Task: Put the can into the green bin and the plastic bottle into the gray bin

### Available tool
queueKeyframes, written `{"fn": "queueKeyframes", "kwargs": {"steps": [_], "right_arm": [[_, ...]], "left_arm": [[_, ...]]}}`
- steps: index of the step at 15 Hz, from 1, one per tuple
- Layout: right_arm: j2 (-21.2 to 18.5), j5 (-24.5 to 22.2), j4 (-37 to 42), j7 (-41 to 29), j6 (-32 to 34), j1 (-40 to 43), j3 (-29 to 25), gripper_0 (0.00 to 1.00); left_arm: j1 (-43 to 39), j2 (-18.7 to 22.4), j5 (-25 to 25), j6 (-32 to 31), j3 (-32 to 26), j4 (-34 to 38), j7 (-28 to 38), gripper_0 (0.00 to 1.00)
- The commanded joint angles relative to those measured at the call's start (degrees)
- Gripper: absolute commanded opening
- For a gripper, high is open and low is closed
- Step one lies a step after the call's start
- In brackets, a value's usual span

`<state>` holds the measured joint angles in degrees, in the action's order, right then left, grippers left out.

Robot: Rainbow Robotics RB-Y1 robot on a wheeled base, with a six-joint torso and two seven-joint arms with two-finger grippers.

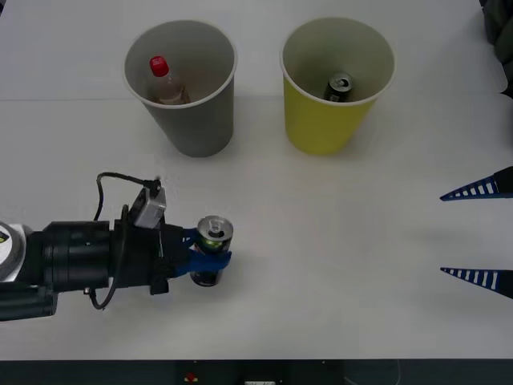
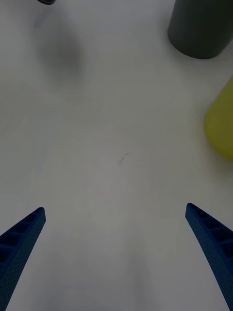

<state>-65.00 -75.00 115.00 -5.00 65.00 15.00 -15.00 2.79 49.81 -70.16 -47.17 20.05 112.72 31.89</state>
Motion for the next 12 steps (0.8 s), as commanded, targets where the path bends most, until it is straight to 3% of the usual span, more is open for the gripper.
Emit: {"fn": "queueKeyframes", "kwargs": {"steps": [1, 4, 6, 8, 12], "right_arm": [[0.00, 0.00, 0.00, 0.00, 0.00, 0.00, 0.00, 1.00], [0.00, 0.00, 0.00, 0.00, 0.00, 0.00, 0.00, 1.00], [0.00, 0.00, 0.00, 0.00, 0.00, 0.00, 0.00, 1.00], [0.00, 0.00, 0.00, 0.00, 0.00, 0.00, 0.00, 1.00], [0.00, 0.00, 0.00, 0.00, 0.00, 0.00, 0.00, 1.00]], "left_arm": [[0.11, -0.86, -13.69, 1.90, -4.49, 9.36, 22.69, 0.00], [0.90, -1.56, -25.55, 1.55, -7.83, 16.39, 43.17, 0.00], [4.33, -4.02, -31.62, -6.27, -11.00, 18.32, 51.96, 0.00], [9.78, -8.41, -37.42, -17.26, -15.22, 18.76, 53.54, 0.00], [20.76, -16.68, -44.71, -30.79, -18.82, 15.69, 54.33, 0.00]]}}
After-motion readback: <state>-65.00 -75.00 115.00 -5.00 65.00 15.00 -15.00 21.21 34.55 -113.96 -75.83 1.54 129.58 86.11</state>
